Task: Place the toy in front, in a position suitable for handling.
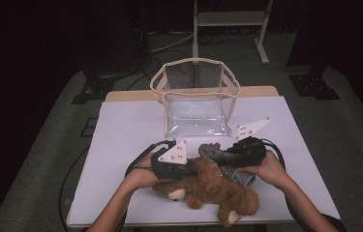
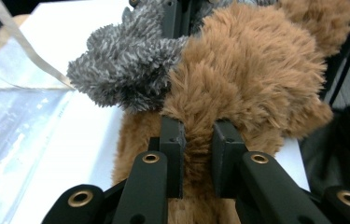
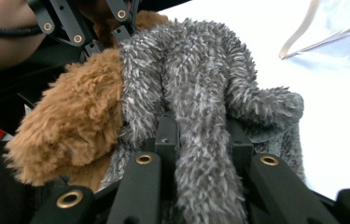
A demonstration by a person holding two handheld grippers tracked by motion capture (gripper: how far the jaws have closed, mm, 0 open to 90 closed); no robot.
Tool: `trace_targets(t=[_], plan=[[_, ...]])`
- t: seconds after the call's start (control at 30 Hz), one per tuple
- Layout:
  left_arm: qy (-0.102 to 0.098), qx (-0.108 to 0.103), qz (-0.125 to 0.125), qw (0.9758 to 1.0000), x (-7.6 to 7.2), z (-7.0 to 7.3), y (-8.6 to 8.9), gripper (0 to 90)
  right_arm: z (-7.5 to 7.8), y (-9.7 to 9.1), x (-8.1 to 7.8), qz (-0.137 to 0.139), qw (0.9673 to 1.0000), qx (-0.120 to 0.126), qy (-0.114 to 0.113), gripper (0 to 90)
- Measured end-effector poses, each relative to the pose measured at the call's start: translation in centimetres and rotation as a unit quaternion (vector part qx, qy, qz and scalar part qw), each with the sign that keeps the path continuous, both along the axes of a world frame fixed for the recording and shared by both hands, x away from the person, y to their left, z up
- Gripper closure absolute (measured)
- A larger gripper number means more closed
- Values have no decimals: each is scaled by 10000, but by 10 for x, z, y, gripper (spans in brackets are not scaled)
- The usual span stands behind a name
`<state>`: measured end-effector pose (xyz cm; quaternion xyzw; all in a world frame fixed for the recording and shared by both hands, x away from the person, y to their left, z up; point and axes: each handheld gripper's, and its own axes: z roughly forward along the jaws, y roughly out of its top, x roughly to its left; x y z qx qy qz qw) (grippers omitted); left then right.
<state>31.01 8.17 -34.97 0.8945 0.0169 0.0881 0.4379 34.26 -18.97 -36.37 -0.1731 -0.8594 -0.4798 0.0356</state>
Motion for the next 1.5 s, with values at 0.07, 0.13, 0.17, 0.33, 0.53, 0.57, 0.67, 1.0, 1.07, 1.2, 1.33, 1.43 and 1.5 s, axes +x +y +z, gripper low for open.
trace_targets(t=[0.07,0.13,0.17,0.33,0.53,0.57,0.67,1.0,1.07,1.2,1.33,1.43,1.5], plan=[[-4,-61,34,10000,3,2,-1,784,3,-1,3,-29,10000,-9,3,722],[-32,-182,121,9998,10,6,-3,784,9,-3,10,-58,10000,-48,-39,722],[-95,-228,170,9995,15,10,-4,784,13,-4,14,-80,9999,-73,-70,722],[-419,-447,430,9972,31,27,-9,779,35,-10,30,-262,9993,-49,-252,722],[-575,-414,510,9962,42,20,-11,727,44,-11,42,-356,9978,-358,-420,722],[-518,-350,460,9970,41,15,-10,727,44,-11,42,-356,9978,-358,-420,722],[-289,-27,340,9990,33,-5,-6,617,15,-1,34,-215,9973,-644,-281,724],[-116,166,456,9988,13,-10,28,349,-2,2,-10,142,9974,-572,-409,730],[-54,252,514,9983,14,-15,28,349,0,3,-14,262,9967,-655,-395,730],[-34,287,517,9982,13,-20,28,351,11,4,-16,305,9954,-711,-570,731],[-12,224,445,9988,11,-22,31,376,34,-1,0,90,9951,-630,-763,730],[-6,214,348,9992,8,-22,33,381,43,-2,22,-90,9952,-612,-757,729],[-29,231,260,9994,6,-22,33,385,42,1,39,-153,9946,-740,-705,725]])
